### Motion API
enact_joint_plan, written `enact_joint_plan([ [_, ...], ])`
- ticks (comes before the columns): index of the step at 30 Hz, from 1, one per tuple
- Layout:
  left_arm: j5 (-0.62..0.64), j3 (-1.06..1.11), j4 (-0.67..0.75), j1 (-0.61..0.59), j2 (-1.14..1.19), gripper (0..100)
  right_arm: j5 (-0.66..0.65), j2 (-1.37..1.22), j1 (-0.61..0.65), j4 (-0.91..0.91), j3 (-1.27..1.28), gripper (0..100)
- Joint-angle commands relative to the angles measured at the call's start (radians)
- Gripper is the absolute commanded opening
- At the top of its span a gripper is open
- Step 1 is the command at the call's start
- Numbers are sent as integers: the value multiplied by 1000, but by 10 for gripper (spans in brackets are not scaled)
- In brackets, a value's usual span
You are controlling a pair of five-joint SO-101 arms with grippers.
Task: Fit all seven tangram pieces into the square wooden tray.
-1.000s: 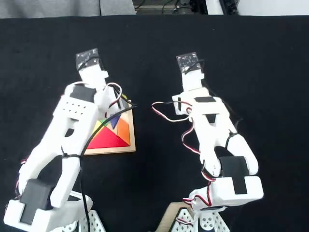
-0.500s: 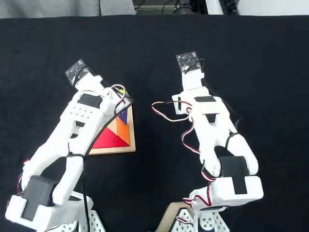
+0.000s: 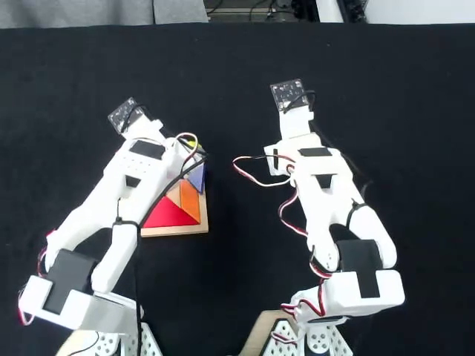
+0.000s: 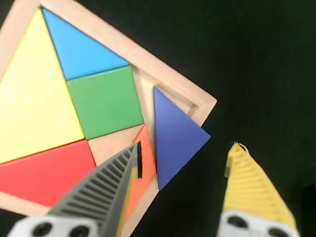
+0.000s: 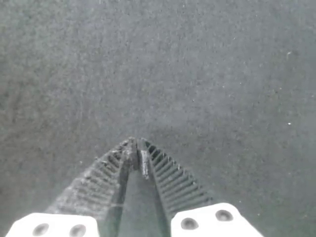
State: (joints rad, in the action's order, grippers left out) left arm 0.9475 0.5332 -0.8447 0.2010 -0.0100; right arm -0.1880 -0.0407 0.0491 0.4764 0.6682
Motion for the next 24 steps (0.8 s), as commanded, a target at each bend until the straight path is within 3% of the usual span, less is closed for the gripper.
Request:
enact_joint_plan([
  [1, -103, -59, 9, -7, -34, 279, 8, 16, -6, 8, -64, 11],
  [8, -153, -50, 87, 87, -60, 278, 9, 18, -48, 9, -68, 11],
  [13, -153, -48, 178, 119, -52, 278, 83, 18, -74, 9, -81, 11],
  [18, -153, -62, 239, 116, 84, 280, 84, 18, -74, 21, -85, 11],
  [24, -155, -183, 140, 127, 173, 281, 84, 18, -74, 21, -91, 11],
])
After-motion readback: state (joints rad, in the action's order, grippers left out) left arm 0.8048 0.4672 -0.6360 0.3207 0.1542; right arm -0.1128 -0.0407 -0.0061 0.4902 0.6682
